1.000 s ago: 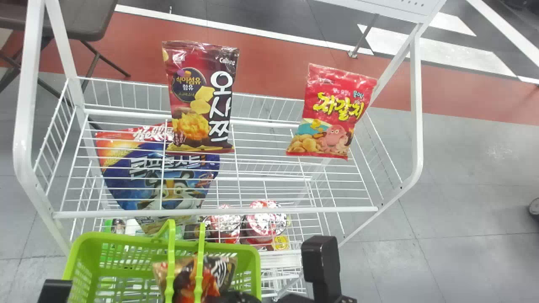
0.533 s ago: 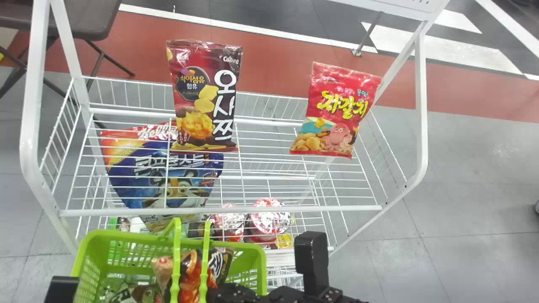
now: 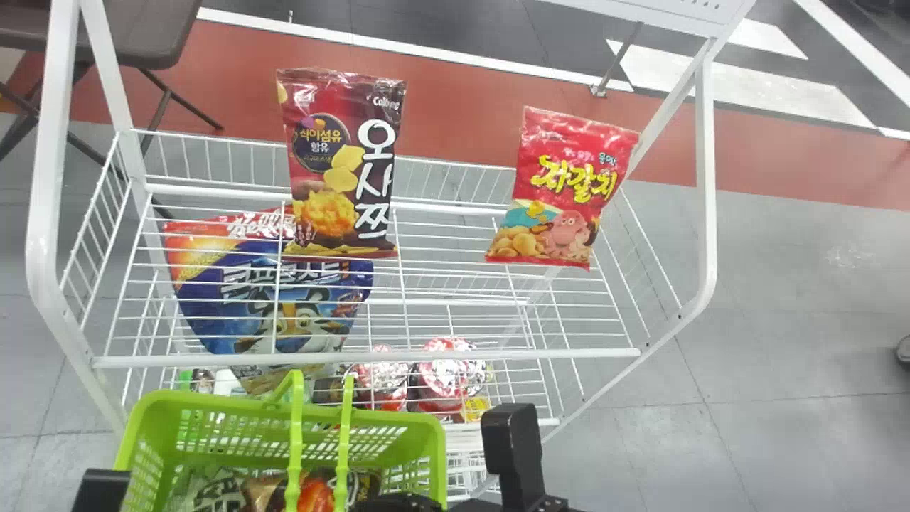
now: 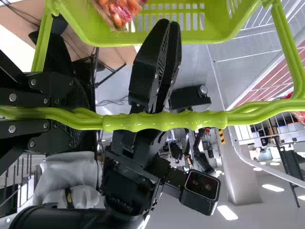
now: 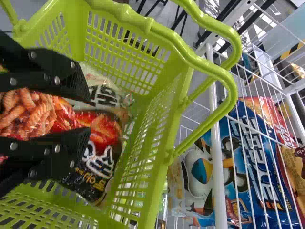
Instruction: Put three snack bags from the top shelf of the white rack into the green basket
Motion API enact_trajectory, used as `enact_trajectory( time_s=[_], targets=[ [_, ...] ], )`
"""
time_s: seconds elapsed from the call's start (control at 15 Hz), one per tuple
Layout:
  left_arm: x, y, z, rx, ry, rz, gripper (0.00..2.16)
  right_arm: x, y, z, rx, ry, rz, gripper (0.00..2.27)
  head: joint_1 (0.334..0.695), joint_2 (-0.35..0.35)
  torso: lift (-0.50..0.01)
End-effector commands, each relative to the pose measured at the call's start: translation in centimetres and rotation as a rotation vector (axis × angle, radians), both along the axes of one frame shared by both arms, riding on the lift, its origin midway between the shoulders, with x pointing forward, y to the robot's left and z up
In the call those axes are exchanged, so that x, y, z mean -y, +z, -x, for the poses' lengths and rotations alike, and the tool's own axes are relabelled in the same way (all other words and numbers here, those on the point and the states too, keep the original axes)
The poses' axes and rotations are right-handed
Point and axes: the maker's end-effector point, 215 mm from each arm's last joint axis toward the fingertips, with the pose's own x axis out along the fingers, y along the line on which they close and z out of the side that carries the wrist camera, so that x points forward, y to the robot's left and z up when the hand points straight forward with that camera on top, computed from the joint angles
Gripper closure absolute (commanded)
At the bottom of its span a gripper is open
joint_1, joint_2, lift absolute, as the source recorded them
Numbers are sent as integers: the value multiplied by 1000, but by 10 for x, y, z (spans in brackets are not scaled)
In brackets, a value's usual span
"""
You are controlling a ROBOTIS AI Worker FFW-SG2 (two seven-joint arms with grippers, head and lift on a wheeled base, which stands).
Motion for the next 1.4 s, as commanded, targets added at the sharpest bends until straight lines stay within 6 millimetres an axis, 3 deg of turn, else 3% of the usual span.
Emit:
enact_trajectory(
  time_s=[0.0, 0.27, 0.47, 0.73, 0.93, 1.07, 1.33],
  targets=[
    [1, 1, 1, 0, -2, 2, 2148, 6, 7, -14, 69, -20, 23, 53, 695, -342, 0],
    [0, 0, 4, -4, -3, 2, 2148, 60, 50, -89, 365, -169, 115, 36, 695, -350, 0],
    [1, 0, 5, -5, -4, 4, 2148, 113, 94, -156, 569, -309, 163, 36, 695, -350, 0],
    [3, -1, 8, -11, -7, 3, 2148, 190, 134, -250, 758, -510, 265, 63, 695, -350, 0],
    [1, -1, 7, -12, -5, 2, 2148, 237, 134, -289, 780, -636, 352, 70, 695, -350, 0],
    [0, -1, 5, -9, -3, 2, 2148, 260, 135, -305, 803, -702, 419, 73, 695, -350, 0],
    [-1, -1, -3, 4, -5, -6, 2148, 289, 108, -336, 710, -706, 465, 174, 695, -350, 0]
  ],
)
